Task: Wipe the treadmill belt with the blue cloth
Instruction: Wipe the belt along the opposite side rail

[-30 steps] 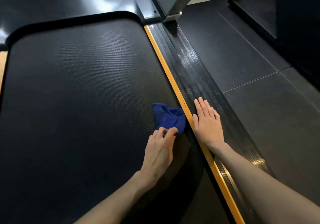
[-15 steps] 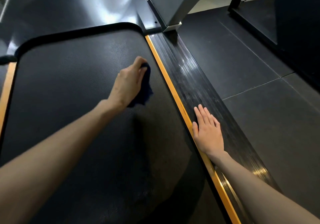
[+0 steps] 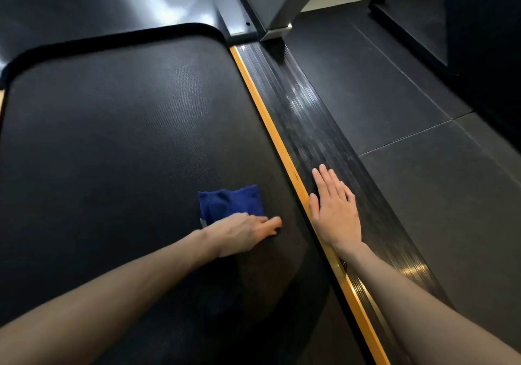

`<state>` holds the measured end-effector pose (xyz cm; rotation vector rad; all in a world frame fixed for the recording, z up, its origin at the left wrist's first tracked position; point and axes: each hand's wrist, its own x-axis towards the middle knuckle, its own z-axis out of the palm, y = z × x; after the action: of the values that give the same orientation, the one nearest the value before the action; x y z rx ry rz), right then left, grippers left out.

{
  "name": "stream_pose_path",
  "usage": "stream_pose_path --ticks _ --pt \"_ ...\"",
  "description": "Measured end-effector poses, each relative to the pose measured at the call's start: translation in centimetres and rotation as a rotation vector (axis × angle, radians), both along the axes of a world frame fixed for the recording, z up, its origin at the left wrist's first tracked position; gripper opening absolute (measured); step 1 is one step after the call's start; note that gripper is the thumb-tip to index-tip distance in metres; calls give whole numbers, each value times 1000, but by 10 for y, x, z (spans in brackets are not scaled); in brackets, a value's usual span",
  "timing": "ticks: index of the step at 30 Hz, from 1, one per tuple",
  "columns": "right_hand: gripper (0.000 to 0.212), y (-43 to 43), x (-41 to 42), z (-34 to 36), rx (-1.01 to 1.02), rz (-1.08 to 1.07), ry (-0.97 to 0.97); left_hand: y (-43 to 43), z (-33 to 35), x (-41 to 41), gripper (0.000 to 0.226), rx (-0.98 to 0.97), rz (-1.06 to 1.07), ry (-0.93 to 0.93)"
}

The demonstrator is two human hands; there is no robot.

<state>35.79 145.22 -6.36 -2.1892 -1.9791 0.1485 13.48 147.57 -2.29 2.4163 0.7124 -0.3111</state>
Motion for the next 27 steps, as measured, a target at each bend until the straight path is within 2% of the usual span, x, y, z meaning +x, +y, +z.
stream_pose_path --ticks 4,6,10,12,14,16,20,23,27 --pt "53 0 0 1 3 -10 5 47 9 -14 31 245 141 -66" --pt "53 0 -1 1 4 -12 5 71 6 -27 34 353 199 -5" --pt "54 0 -1 2 -5 -16 14 83 -9 -36 45 698 160 59" --pt "53 -1 -1 3 0 -17 20 76 -9 -36 39 764 158 -41" --pt "52 -1 -1 3 5 -17 20 68 -9 -42 37 690 -14 -153" --pt "52 -1 -2 2 6 -15 16 58 -12 -55 46 542 -189 -120" --pt "53 -1 -2 3 2 -17 19 49 -24 -90 64 471 -197 -26" --pt "53 -1 -2 4 -7 -15 23 51 -25 -98 75 267 -143 -26" --pt "54 0 -2 3 -15 -14 24 65 -14 -99 87 189 -271 55"
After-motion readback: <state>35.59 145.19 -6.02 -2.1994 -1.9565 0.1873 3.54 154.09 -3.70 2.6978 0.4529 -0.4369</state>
